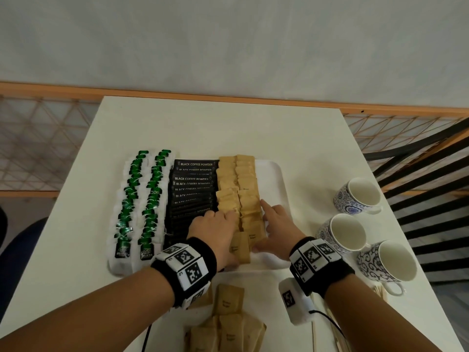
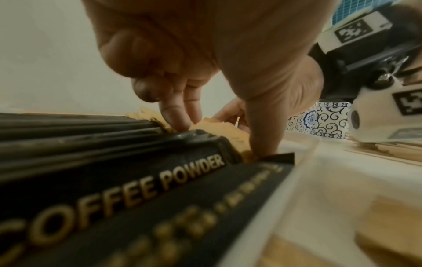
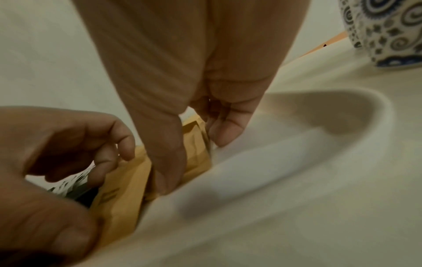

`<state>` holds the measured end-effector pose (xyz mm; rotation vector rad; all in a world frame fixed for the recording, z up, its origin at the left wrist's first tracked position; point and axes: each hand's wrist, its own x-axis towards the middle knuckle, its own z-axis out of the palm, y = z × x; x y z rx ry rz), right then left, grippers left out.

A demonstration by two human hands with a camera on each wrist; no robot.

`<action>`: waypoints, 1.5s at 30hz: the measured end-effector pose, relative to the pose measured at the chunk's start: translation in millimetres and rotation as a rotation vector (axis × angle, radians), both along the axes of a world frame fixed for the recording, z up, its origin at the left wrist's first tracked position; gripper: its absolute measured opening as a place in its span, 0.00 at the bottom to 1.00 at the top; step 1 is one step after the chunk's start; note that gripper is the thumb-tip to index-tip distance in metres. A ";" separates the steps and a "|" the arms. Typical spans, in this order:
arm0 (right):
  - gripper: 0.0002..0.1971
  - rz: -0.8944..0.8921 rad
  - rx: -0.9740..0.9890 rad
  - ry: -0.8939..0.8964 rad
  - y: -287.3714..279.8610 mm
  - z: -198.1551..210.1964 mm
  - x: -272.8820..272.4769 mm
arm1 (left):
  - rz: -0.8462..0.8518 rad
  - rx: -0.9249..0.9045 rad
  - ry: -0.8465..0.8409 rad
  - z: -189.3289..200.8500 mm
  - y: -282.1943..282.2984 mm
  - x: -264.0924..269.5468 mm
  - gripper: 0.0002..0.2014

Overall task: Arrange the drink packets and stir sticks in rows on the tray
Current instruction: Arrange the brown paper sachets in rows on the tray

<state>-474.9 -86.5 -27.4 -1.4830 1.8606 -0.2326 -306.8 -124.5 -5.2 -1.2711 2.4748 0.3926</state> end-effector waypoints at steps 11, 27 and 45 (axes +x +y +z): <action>0.44 -0.044 -0.035 -0.010 -7.5 6.4 3.4 | 0.027 -0.017 0.135 -0.3 -14.9 -6.0 0.28; 0.40 -0.059 -0.029 -0.016 -3.9 2.7 3.8 | 0.031 0.036 0.095 2.0 -10.3 0.4 0.29; 0.39 -0.103 -0.043 0.003 -20.8 0.9 2.9 | 0.031 -0.023 0.150 2.5 -33.6 -6.3 0.14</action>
